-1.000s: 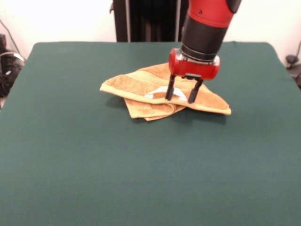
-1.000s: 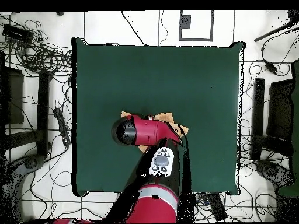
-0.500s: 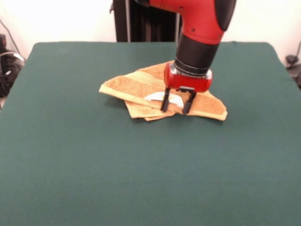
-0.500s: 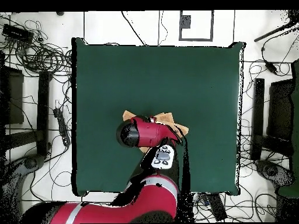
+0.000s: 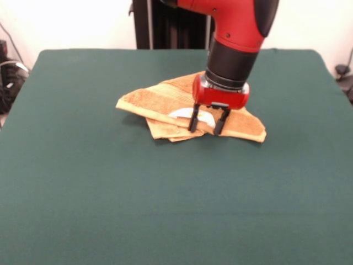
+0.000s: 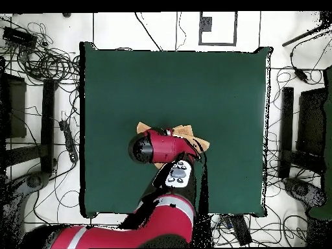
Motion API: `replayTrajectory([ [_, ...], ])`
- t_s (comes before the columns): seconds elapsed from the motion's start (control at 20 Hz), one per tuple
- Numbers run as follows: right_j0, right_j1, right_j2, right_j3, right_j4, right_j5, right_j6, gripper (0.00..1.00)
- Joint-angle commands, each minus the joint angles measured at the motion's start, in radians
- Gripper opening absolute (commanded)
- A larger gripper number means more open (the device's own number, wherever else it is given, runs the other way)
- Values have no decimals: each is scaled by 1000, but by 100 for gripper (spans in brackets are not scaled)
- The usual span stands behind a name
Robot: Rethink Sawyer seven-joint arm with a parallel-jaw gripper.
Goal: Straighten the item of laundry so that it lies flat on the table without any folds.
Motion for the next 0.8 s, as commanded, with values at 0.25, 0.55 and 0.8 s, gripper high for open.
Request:
replayTrajectory([
  [0.25, 36, 206, 31, -80, 31, -6, 181, 100],
  [0.55, 37, 200, 30, -73, 34, -17, 185, 100],
  [0.8, 37, 198, 31, -72, 32, -21, 188, 100],
])
